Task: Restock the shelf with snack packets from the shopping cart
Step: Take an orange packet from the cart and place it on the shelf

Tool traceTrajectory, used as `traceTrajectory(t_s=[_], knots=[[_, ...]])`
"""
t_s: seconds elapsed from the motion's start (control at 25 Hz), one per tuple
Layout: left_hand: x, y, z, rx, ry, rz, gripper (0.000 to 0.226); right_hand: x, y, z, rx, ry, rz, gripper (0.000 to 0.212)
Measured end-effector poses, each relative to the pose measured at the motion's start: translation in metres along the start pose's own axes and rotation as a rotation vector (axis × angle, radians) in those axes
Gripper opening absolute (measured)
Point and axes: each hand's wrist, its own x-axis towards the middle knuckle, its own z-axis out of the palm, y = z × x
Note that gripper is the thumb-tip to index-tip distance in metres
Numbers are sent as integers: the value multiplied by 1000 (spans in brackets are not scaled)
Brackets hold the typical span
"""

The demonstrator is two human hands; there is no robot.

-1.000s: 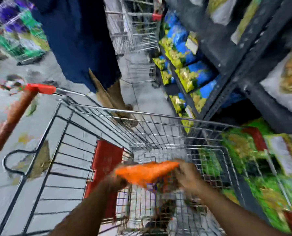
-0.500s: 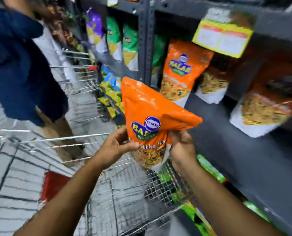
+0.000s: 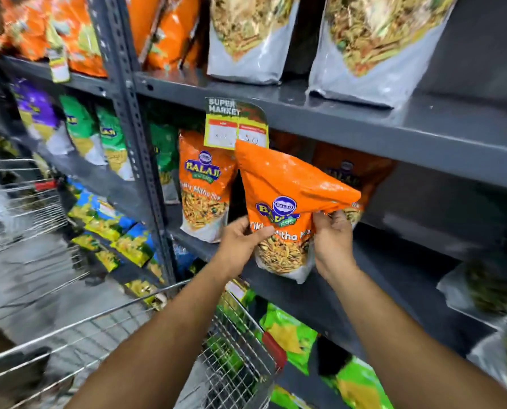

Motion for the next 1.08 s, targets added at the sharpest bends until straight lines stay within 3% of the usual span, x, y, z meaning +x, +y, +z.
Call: traceTrajectory(t_s=[0.2, 0.36, 0.44, 0.56, 0.72, 0.84, 0.96, 1.0, 1.08], knots=[[17, -33, -4, 39, -36, -98, 27, 11, 31, -16, -216, 135, 23, 14], [20, -55, -18, 241, -198, -129, 78, 10, 0, -25, -113, 71, -128, 40], [21, -64, -20, 387, -234, -133, 96, 14, -21, -30, -122, -13, -211, 40], [27, -67, -18, 451, -208, -129, 94, 18, -41, -29, -304, -73, -266, 12], [34, -68, -16, 508, -250, -185, 76, 25, -54, -24, -316, 1, -319, 22], [38, -70, -15, 556, -285, -209, 85, 26, -46, -27, -183, 61, -307, 9], [40, -70, -16, 593, -285, -209, 88, 7, 3, -52, -208, -24, -147, 78], [40, -69, -17, 601, -288, -208, 88, -3, 24, -60, -319, -66, -65, 89], [40, -67, -17, 625, -298, -205, 87, -19, 65, -74, -573, -184, 64, 77]])
